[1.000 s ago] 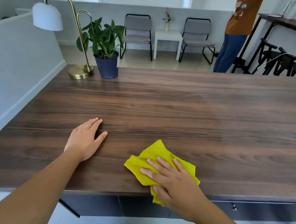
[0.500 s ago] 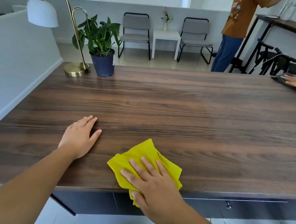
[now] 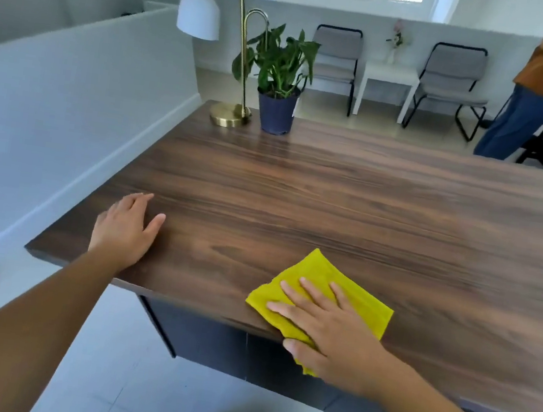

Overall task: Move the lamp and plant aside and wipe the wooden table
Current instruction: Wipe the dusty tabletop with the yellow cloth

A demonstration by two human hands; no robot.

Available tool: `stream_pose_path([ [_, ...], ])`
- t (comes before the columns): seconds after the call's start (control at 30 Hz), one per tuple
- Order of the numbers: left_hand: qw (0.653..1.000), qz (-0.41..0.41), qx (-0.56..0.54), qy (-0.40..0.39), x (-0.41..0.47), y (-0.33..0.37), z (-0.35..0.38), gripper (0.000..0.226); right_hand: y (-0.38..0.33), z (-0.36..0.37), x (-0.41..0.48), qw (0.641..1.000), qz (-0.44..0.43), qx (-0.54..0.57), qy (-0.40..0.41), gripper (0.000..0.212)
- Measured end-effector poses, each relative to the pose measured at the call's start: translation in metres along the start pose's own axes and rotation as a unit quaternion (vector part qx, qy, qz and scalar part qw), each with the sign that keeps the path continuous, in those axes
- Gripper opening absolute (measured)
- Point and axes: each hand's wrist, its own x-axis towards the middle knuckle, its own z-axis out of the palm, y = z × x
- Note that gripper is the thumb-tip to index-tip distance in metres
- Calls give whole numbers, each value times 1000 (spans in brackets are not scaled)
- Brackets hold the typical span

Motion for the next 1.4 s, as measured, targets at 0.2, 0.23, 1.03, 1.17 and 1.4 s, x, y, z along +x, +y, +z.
stream_pose_path([
  [0.2, 995, -102, -11, -10, -23, -45, -3, 59, -27, 4, 88, 999, -37, 2, -22, 47],
  [0.23, 994, -108, -12, -15, -26, -50, -3, 59, -16, 0, 95, 1000, 0, -7, -13, 46],
  [1.03, 997, -46, 29, -58, 6, -112, 4, 60, -114, 16, 213, 982, -181, -56, -27, 53],
  [1.17, 998, -38, 14, -39, 3, -115, 5, 58, -90, 5, 231, 972, -224, -15, -61, 48],
  [1.4, 999, -36, 2, -36, 3, -115, 7, 58, -88, -3, 271, 996, -1, -89, 29, 51],
])
